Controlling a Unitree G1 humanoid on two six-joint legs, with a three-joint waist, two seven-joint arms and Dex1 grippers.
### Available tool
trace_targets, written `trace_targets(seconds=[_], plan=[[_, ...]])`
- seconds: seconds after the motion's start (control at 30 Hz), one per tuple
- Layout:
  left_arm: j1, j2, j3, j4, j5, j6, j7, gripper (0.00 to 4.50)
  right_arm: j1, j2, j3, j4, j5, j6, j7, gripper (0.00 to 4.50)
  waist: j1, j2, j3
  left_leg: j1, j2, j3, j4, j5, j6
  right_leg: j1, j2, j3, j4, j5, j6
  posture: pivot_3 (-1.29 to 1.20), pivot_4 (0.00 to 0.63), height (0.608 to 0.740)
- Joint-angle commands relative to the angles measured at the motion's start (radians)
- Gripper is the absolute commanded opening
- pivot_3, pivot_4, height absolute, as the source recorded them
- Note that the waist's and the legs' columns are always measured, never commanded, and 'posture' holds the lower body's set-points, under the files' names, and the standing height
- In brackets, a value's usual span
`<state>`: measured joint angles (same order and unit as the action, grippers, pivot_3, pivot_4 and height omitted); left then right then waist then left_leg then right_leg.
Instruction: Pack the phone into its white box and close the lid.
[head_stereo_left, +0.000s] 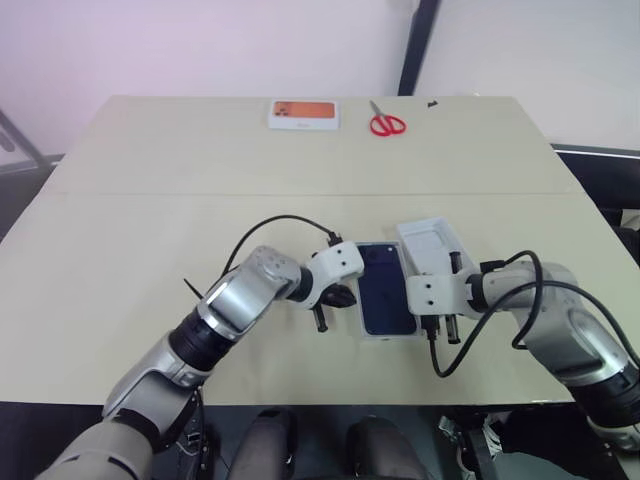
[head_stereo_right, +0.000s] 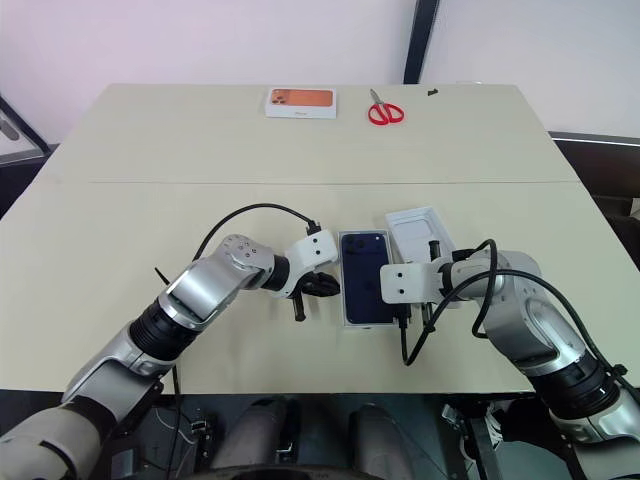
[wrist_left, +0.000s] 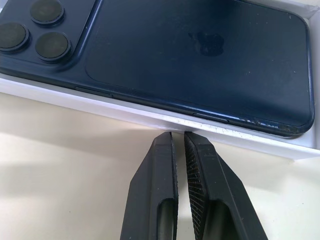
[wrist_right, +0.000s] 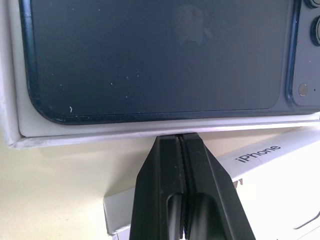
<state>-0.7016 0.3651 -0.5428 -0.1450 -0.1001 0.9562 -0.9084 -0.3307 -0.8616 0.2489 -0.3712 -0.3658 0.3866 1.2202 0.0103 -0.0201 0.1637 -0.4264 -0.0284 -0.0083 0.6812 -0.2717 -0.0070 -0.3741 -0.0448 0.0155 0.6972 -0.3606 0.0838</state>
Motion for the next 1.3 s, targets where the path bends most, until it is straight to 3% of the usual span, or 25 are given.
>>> trace_targets(seconds=[0.03,0.37,0.47,0.57,0.63,0.77,0.9,1.03,1.3], plan=[[-0.003,0.013,0.06,-0.089,-0.052,0.015,-0.006,0.43,-0.022,-0.004,-0.04,-0.077,0.075,-0.006,0.007,0.0,-0.001,0.0,0.0,0.0,0.0,0.0,0.0,0.0,0.0,0.0,0.0,0.0,0.0,0.0,0.0,0.0,0.15,0.74],[0.039,0.178,0.242,-0.208,-0.167,0.079,-0.014,0.43,-0.056,-0.099,-0.205,-0.061,0.265,0.108,0.039,0.0,0.001,0.001,0.0,0.0,0.0,0.0,0.0,0.0,0.0,0.0,0.0,0.0,0.0,0.0,0.0,0.0,0.15,0.74],[0.054,0.221,0.283,-0.213,-0.198,0.076,-0.02,0.36,-0.077,-0.108,-0.213,-0.048,0.309,0.212,0.032,0.84,0.0,0.001,0.0,0.0,0.0,0.0,0.0,0.0,0.001,0.0,0.0,0.0,0.0,0.0,0.0,0.0,0.15,0.74],[0.065,0.253,0.316,-0.201,-0.223,0.063,-0.021,0.36,-0.088,-0.095,-0.214,-0.061,0.359,0.307,0.007,2.27,-0.001,0.001,0.0,0.0,0.0,0.0,-0.001,0.0,0.001,0.0,0.0,0.0,0.0,0.0,0.0,0.0,0.15,0.74],[0.083,0.286,0.373,-0.172,-0.248,0.031,-0.041,0.36,-0.122,-0.06,-0.199,-0.069,0.375,0.499,-0.056,3.25,-0.002,0.001,0.0,0.0,0.0,0.0,-0.001,0.0,0.001,0.0,0.0,0.0,0.0,0.0,0.0,0.0,0.15,0.74],[0.121,0.316,0.486,-0.132,-0.328,0.005,-0.076,0.36,-0.164,-0.016,-0.177,-0.089,0.42,0.773,-0.143,3.25,-0.004,0.001,0.001,0.0,0.0,-0.001,-0.001,0.0,0.001,-0.001,0.0,0.0,0.0,0.0,0.0,0.0,0.15,0.74],[0.134,0.282,0.556,-0.095,-0.361,-0.043,-0.035,0.36,-0.178,0.022,-0.167,-0.096,0.468,0.932,-0.221,3.25,0.003,0.001,0.001,0.0,0.0,-0.001,-0.001,-0.001,0.001,0.0,-0.001,0.0,-0.001,0.0,0.0,0.0,0.15,0.74],[0.102,0.206,0.61,-0.084,-0.393,-0.103,0.018,0.36,-0.176,0.045,-0.14,-0.109,0.498,1.021,-0.301,3.25,0.002,0.001,0.001,-0.001,0.0,-0.001,0.0,-0.001,0.002,0.0,-0.001,0.0,-0.001,0.0,0.0,0.0,0.15,0.74],[0.074,0.197,0.583,-0.06,-0.4,-0.179,0.004,0.36,-0.196,0.076,-0.136,-0.12,0.57,1.121,-0.419,3.25,-0.007,0.001,0.0,-0.001,0.0,0.0,-0.002,-0.001,0.002,-0.001,-0.001,0.0,0.0,0.0,0.0,0.0,0.15,0.74]])
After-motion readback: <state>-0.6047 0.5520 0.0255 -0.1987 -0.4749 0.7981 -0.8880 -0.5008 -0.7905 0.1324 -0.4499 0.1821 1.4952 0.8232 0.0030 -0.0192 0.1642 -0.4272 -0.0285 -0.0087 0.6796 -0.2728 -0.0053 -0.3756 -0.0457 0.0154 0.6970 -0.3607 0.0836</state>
